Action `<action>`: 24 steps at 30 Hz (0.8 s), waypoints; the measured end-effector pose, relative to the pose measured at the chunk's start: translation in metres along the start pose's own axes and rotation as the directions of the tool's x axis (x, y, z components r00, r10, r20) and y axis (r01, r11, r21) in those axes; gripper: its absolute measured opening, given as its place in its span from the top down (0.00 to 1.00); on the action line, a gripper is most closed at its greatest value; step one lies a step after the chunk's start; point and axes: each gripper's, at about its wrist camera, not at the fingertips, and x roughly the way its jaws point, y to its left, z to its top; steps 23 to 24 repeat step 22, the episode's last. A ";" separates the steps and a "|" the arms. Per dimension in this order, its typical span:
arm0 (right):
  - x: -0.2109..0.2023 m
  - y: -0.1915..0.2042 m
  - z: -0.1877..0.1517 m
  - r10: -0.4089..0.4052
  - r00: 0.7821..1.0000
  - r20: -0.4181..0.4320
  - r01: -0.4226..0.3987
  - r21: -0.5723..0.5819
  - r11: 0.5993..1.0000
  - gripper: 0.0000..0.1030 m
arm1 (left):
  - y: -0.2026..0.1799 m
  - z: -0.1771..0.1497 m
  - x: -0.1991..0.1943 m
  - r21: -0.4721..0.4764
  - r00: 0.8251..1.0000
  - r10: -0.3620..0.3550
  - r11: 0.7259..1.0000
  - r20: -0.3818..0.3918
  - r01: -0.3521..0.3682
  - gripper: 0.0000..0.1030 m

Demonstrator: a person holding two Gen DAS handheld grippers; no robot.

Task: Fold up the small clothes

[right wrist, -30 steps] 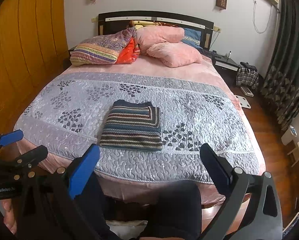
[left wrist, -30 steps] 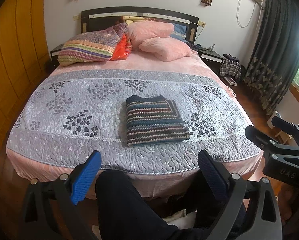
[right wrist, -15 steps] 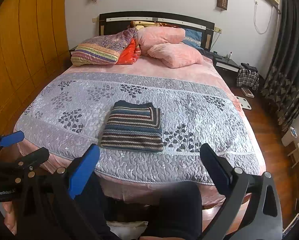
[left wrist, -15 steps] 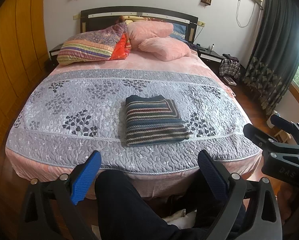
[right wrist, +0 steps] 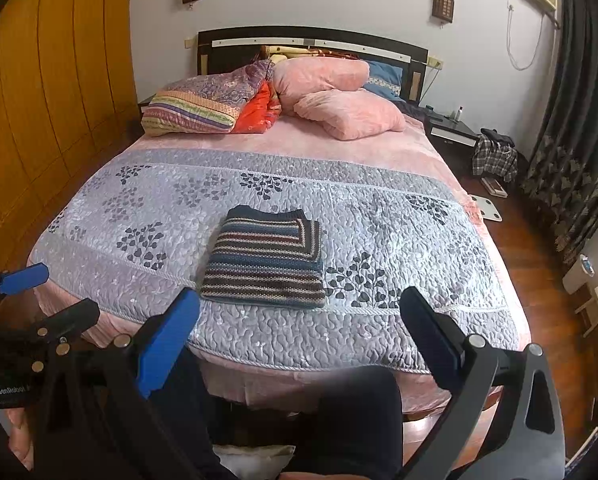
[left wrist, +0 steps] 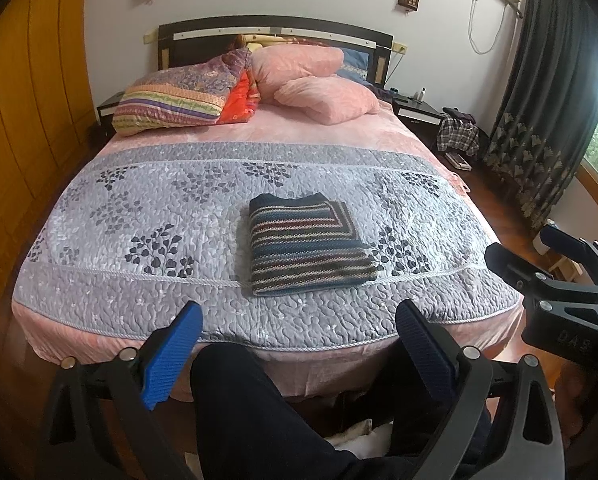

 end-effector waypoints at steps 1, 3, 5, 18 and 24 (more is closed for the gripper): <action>-0.001 0.000 0.000 -0.001 1.000 0.001 0.001 0.000 1.000 0.03 | 0.000 0.000 -0.001 0.001 1.000 0.000 1.000 0.001 0.000 0.06; -0.002 0.000 0.001 0.000 1.000 0.002 0.000 0.000 1.000 0.03 | -0.001 0.002 -0.001 0.002 1.000 -0.001 1.000 0.001 0.001 0.06; -0.002 0.000 0.001 -0.002 1.000 0.003 0.002 0.001 1.000 0.03 | -0.002 0.002 -0.002 0.003 1.000 -0.001 1.000 0.002 0.001 0.06; -0.003 0.001 0.004 -0.002 1.000 0.003 0.002 0.000 1.000 0.03 | -0.002 0.004 -0.002 0.004 1.000 -0.001 1.000 0.003 0.001 0.06; -0.004 0.002 0.004 -0.001 1.000 0.000 0.001 0.000 1.000 0.03 | -0.001 0.004 -0.001 0.004 1.000 -0.002 1.000 0.002 0.002 0.06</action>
